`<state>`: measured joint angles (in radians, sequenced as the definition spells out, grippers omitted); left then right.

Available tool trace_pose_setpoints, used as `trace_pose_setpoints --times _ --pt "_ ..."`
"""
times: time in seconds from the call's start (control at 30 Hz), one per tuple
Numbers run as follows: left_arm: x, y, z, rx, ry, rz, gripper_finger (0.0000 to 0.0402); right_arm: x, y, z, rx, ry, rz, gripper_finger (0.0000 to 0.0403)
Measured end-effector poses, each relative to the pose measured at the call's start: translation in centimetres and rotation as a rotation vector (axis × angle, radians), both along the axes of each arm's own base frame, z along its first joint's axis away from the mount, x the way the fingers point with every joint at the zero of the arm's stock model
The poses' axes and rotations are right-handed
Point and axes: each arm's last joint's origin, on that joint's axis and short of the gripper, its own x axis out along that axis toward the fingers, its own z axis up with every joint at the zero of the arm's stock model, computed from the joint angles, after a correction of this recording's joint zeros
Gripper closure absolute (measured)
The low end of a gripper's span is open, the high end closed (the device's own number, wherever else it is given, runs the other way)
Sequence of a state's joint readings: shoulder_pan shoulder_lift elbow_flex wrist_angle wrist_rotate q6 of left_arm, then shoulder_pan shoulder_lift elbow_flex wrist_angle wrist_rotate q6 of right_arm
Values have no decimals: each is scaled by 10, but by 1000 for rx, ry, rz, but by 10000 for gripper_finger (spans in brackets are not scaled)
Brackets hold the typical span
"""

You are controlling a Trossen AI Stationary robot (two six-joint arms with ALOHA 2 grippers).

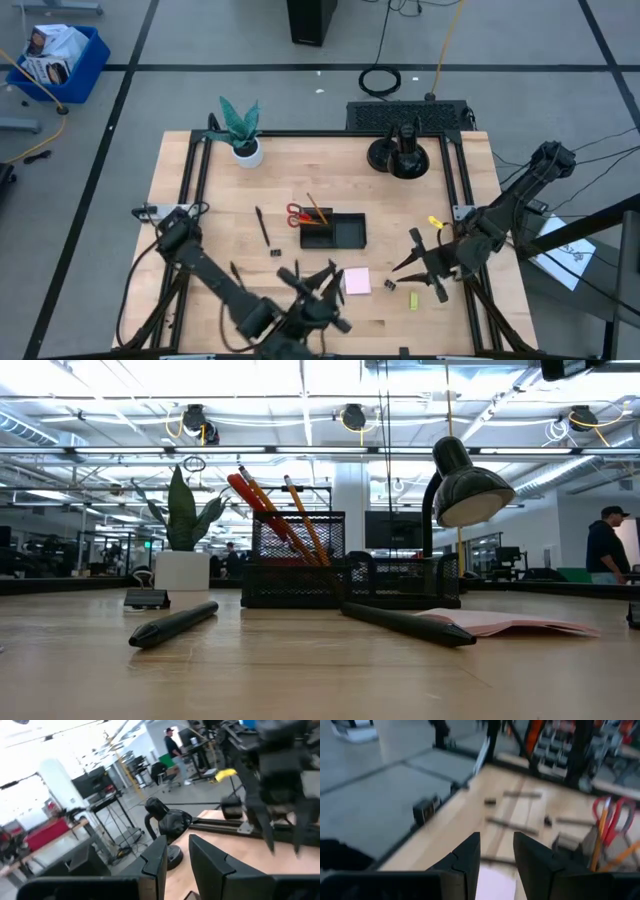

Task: Pick and place office supplies into organizer
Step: Put the top left black pen into the desk organizer

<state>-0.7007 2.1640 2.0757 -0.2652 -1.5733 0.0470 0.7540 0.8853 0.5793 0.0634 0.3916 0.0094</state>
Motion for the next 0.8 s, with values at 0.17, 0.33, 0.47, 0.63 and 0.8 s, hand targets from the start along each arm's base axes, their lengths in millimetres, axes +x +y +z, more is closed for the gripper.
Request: trace_pose_setpoints --times 0.17,0.33,0.47,0.63,0.8 --pt "-25 3 15 8 9 -31 314 -6 -6 18 3 -136 24 291" --pt "-61 25 21 -23 -17 -54 314 -12 -11 28 -32 -219 38 291" --pt "-88 50 20 -128 35 -73 314 -15 -14 32 -88 -263 49 291" --pt "-100 73 16 -231 173 -48 314 -17 -16 34 -146 -299 53 291" --pt "-116 103 10 -287 113 24 314 -17 -19 35 -165 -306 -19 291"
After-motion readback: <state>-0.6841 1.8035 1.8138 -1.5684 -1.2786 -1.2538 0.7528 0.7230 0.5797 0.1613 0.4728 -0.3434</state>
